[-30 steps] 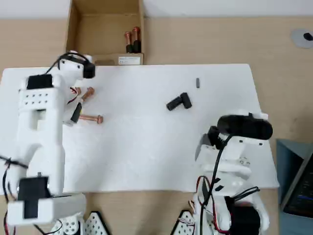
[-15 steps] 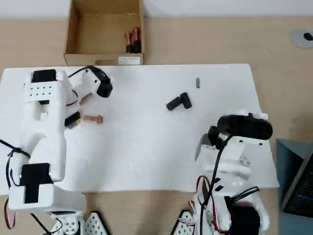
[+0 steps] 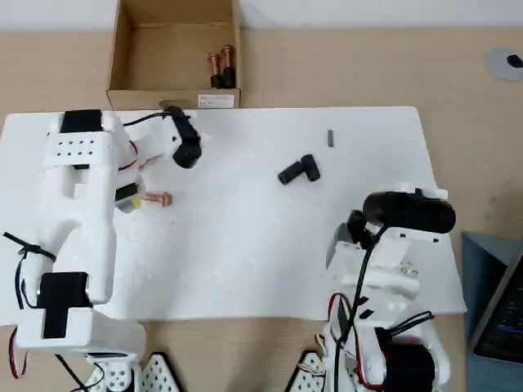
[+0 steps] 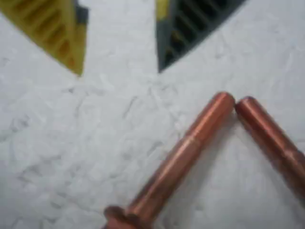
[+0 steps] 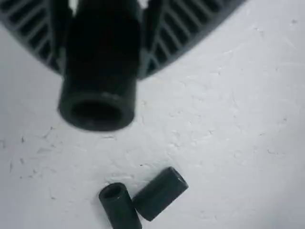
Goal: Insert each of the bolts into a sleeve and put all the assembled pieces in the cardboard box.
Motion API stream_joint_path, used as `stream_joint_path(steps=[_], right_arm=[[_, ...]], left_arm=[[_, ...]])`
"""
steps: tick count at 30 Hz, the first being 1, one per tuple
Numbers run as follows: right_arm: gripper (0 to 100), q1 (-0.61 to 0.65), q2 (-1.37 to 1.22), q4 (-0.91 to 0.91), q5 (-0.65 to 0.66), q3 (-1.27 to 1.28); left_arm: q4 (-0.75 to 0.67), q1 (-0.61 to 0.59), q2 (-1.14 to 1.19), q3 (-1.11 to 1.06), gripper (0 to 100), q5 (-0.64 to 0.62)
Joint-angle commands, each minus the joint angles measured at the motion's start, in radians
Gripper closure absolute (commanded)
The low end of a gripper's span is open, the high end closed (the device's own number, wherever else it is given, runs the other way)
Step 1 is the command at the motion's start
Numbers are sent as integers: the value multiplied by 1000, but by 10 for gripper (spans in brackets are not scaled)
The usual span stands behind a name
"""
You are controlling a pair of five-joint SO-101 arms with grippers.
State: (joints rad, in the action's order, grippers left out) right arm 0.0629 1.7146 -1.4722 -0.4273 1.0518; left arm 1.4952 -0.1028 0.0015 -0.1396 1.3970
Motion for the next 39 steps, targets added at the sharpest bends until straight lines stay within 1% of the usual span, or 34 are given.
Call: stream_joint_path(steps=[1, 4, 7, 14, 21, 25, 39], right_arm=[[989, -19, 5, 23, -8, -4], [989, -19, 5, 23, -8, -4], [989, -19, 5, 23, -8, -4], [989, -19, 5, 23, -8, -2], [989, -19, 5, 25, -8, -1], [989, -19, 5, 25, -8, -1], [989, -19, 2, 25, -9, -1]], left_arm=[[-64, 32, -2, -20, 886, 8], [-114, 49, -2, -71, 885, 14], [-144, 61, -2, -114, 885, 46], [-272, 63, 22, -167, 885, 49], [-270, 58, 209, -37, 885, 43], [-270, 61, 275, 18, 885, 43], [-273, 109, 306, 26, 889, 41]])
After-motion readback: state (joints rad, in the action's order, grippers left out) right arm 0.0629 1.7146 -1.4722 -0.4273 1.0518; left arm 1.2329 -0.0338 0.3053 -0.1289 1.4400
